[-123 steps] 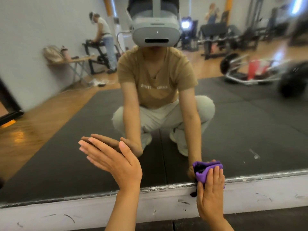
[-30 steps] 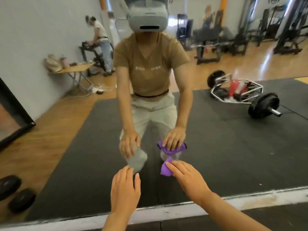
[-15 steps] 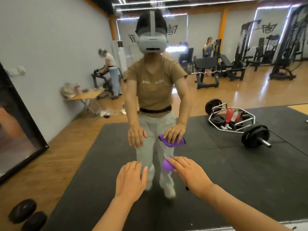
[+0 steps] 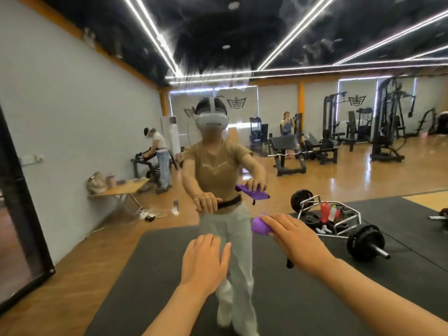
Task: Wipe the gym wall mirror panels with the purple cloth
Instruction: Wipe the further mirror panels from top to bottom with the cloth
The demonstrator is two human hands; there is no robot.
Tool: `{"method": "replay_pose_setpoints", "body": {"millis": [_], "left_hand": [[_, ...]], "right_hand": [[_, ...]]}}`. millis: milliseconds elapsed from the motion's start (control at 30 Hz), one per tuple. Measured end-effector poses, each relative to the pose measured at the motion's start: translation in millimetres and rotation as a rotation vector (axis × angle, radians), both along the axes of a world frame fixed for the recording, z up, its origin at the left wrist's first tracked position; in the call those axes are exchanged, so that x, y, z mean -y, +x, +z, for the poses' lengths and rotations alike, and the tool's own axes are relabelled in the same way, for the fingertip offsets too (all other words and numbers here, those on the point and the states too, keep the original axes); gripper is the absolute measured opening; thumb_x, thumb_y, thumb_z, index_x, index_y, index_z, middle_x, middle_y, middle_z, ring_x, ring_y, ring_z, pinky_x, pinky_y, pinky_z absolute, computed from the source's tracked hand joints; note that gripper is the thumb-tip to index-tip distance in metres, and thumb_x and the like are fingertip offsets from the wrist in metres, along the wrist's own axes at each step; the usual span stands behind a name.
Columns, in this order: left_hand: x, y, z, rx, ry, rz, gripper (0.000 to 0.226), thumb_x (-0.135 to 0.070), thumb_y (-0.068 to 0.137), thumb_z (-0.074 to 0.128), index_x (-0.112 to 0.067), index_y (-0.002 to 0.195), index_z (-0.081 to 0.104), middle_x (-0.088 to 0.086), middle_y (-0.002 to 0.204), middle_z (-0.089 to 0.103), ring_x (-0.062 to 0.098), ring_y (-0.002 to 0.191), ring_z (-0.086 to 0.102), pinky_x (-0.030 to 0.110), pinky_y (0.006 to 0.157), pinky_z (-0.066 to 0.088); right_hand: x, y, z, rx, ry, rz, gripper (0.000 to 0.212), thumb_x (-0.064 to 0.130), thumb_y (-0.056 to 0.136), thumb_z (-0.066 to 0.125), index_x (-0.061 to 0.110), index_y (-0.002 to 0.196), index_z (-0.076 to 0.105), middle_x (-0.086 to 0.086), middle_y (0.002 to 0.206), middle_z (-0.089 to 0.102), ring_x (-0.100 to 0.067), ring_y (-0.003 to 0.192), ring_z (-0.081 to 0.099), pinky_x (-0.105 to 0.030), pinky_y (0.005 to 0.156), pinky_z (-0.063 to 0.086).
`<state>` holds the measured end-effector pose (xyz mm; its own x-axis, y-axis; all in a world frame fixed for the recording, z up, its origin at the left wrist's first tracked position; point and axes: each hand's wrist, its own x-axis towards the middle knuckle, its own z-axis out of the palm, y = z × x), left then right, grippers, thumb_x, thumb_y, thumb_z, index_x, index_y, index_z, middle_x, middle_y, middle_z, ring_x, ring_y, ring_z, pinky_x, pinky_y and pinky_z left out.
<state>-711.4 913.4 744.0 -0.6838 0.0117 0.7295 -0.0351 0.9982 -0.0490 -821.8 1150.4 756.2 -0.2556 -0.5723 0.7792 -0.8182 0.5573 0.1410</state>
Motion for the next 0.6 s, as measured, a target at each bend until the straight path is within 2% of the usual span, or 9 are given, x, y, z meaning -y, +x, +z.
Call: {"method": "replay_pose_setpoints", "body": {"millis": [100, 233, 367, 467, 533, 600], "left_hand": [[-13.2, -6.9, 36.0, -0.056, 0.012, -0.002, 0.044, -0.045, 0.096, 0.038, -0.02, 0.078, 0.069, -0.006, 0.071, 0.062, 0.016, 0.068, 0.062, 0.032, 0.06, 0.052], [-32.9, -24.2, 80.4, -0.109, 0.002, 0.01, 0.042, -0.045, 0.093, 0.04, -0.02, 0.075, 0.068, -0.007, 0.069, 0.061, 0.017, 0.065, 0.061, 0.031, 0.057, 0.05], [-56.2, -49.9, 126.2, -0.151, -0.015, 0.023, 0.043, -0.046, 0.094, 0.039, -0.019, 0.077, 0.069, -0.005, 0.073, 0.065, 0.018, 0.069, 0.064, 0.032, 0.058, 0.051], [-80.9, -67.2, 164.5, -0.168, 0.034, 0.007, 0.042, -0.046, 0.101, 0.038, -0.019, 0.097, 0.07, -0.005, 0.093, 0.068, 0.017, 0.088, 0.064, 0.033, 0.075, 0.049], [-94.6, -82.2, 189.6, -0.18, 0.06, 0.001, 0.038, -0.046, 0.105, 0.036, -0.023, 0.111, 0.065, -0.008, 0.107, 0.063, 0.011, 0.099, 0.057, 0.027, 0.084, 0.042], [-106.0, -98.7, 212.9, -0.252, 0.092, -0.033, 0.033, -0.046, 0.105, 0.038, -0.025, 0.109, 0.062, -0.009, 0.106, 0.061, 0.008, 0.097, 0.054, 0.024, 0.084, 0.04]], "right_hand": [[-13.2, 4.9, 34.0, -0.078, -0.033, -0.005, 0.041, 0.037, 0.101, 0.04, 0.023, 0.139, 0.049, 0.005, 0.122, 0.064, -0.011, 0.103, 0.058, -0.025, 0.079, 0.054], [-26.1, -3.0, 74.0, -0.092, -0.071, 0.011, 0.045, 0.045, 0.106, 0.029, 0.022, 0.137, 0.053, 0.002, 0.123, 0.066, -0.017, 0.103, 0.067, -0.032, 0.082, 0.058], [-40.1, -25.5, 123.7, -0.14, -0.086, -0.013, 0.04, 0.033, 0.1, 0.046, 0.018, 0.135, 0.058, -0.001, 0.122, 0.068, -0.021, 0.102, 0.07, -0.035, 0.082, 0.059], [-56.7, -44.8, 165.5, -0.114, -0.1, 0.003, 0.042, 0.018, 0.099, 0.063, 0.015, 0.14, 0.056, -0.007, 0.131, 0.065, -0.026, 0.112, 0.066, -0.041, 0.094, 0.054], [-67.9, -58.4, 194.6, -0.111, -0.086, 0.017, 0.043, 0.018, 0.102, 0.059, 0.014, 0.144, 0.053, -0.009, 0.136, 0.062, -0.028, 0.118, 0.062, -0.043, 0.101, 0.049], [-76.8, -76.0, 225.0, -0.176, -0.105, 0.019, 0.04, 0.019, 0.102, 0.057, 0.013, 0.141, 0.055, -0.009, 0.131, 0.064, -0.029, 0.112, 0.064, -0.043, 0.096, 0.052]]}}
